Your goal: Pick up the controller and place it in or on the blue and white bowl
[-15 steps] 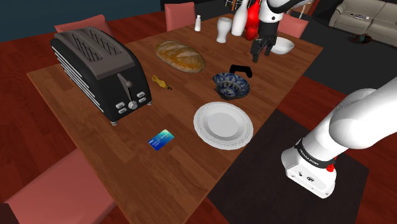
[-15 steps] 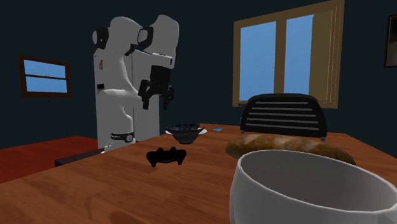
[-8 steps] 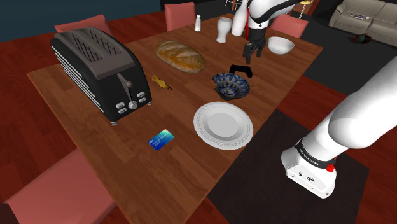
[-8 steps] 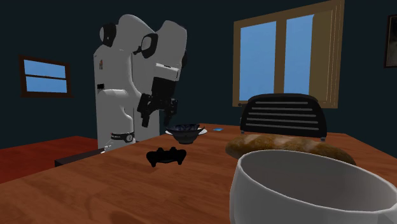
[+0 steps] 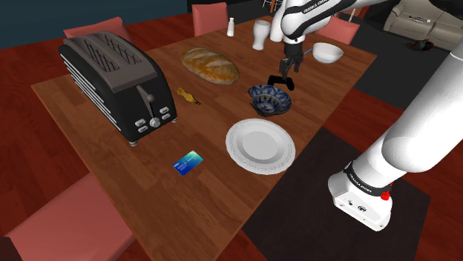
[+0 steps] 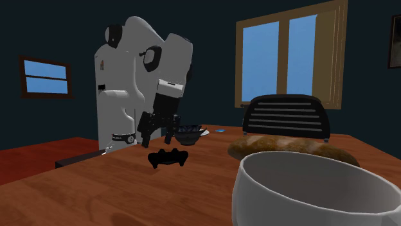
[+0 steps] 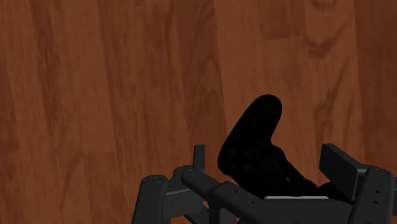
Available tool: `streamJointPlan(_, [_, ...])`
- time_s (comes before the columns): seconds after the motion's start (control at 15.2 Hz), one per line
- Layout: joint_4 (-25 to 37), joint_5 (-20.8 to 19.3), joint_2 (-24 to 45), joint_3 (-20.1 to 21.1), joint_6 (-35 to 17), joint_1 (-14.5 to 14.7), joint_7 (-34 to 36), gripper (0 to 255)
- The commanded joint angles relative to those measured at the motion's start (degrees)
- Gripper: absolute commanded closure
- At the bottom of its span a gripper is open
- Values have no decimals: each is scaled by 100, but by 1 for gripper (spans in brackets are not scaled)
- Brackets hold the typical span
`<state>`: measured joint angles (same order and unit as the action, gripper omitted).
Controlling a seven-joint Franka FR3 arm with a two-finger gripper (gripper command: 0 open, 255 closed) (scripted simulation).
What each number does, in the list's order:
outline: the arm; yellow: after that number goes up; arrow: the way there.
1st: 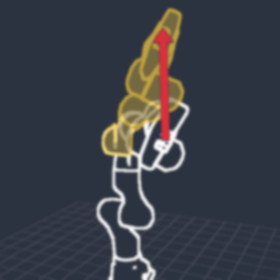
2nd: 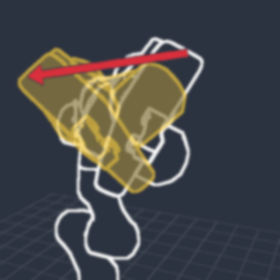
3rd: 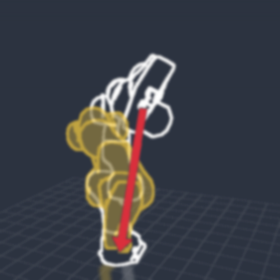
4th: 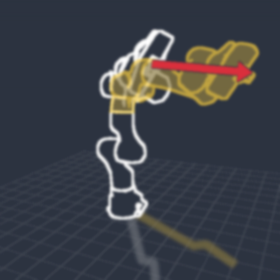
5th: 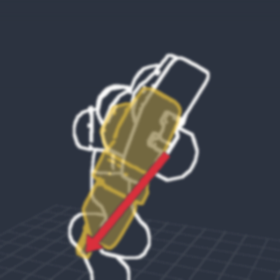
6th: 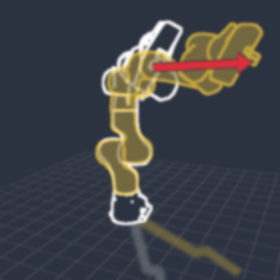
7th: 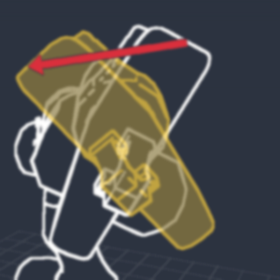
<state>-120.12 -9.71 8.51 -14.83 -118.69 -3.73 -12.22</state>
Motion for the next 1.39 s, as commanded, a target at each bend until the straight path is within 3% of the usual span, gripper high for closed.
streamJointPlan(0.0, [-80, 1, 64, -9, -148, -16, -6, 0])
streamJointPlan(0.59, [-149, 1, 112, -15, -265, -29, -8, 0])
streamJointPlan(0.66, [-149, 1, 112, -15, -265, -29, -8, 255])
streamJointPlan(1.25, [-153, -3, 92, -17, -261, -28, -5, 255])
streamJointPlan(1.32, [-153, -3, 92, -17, -261, -28, -5, 0])
